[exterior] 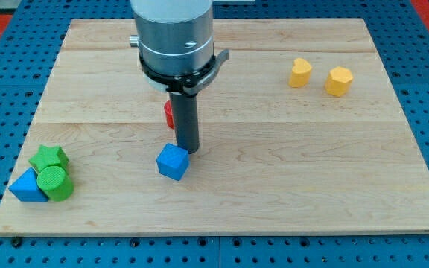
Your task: Push the green circle along with green star a bit up
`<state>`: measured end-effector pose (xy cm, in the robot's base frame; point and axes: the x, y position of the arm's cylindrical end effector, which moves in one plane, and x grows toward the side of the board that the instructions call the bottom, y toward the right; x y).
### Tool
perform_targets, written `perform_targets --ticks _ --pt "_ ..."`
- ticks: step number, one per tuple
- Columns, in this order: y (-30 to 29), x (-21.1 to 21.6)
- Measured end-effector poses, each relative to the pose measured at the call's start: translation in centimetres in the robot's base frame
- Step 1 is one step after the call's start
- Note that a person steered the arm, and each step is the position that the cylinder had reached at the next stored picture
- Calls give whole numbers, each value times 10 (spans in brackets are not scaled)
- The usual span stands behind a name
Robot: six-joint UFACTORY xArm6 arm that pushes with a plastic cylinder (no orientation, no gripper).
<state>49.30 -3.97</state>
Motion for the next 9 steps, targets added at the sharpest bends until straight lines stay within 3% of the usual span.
perform_targets --ticks 1,2,3,4,6,9 --pt "61 1" --pt "108 76" --pt "99 125" --pt "79 125" --pt "-77 125" --pt "-137 105"
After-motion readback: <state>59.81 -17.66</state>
